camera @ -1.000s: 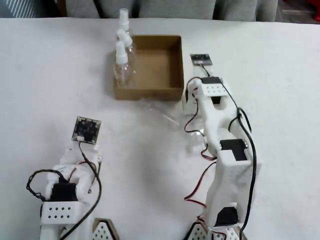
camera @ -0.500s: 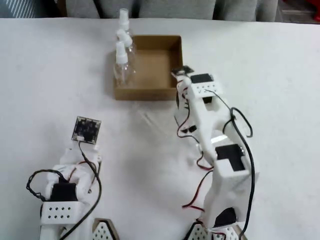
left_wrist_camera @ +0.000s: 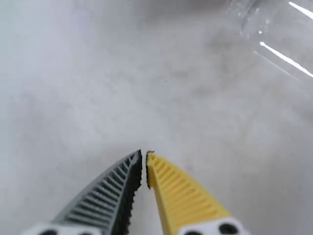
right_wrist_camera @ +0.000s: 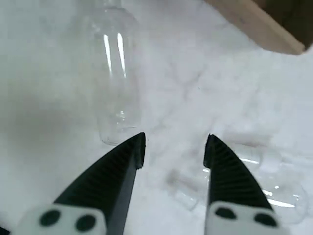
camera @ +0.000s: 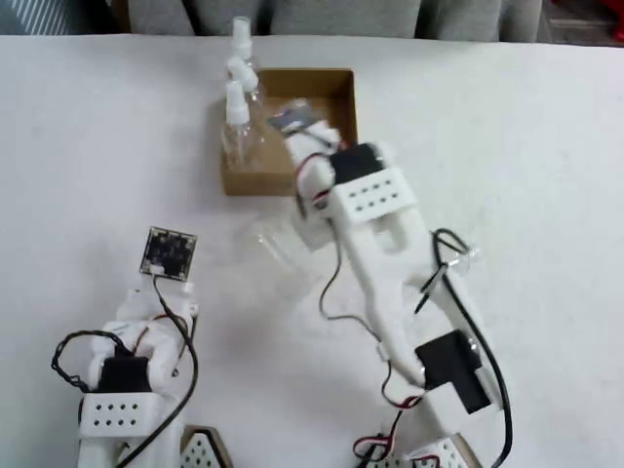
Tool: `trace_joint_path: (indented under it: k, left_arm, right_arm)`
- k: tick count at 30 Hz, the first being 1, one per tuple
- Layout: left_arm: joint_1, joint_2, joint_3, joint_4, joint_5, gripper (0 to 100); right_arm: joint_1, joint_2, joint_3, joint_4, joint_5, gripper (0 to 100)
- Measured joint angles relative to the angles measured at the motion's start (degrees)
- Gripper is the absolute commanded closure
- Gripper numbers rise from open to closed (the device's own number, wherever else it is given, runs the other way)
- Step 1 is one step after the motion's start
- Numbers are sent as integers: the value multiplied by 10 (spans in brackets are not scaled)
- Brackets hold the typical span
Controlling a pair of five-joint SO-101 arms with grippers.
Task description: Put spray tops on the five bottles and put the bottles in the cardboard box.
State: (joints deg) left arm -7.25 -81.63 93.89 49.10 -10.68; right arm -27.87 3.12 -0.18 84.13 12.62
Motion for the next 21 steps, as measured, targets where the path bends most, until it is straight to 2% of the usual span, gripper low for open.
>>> trace_joint_path:
  k: [4, 10, 21]
  left_arm:
    - [0, 0, 0, 0, 0, 977]
    - [0, 0, 0, 0, 0, 977]
    - [0, 0, 0, 0, 0, 977]
  right_arm:
    - [-47, 0, 1, -25, 0, 802]
    - [-86, 59, -33, -30, 21, 716]
    - [-122, 172, -129, -25, 33, 712]
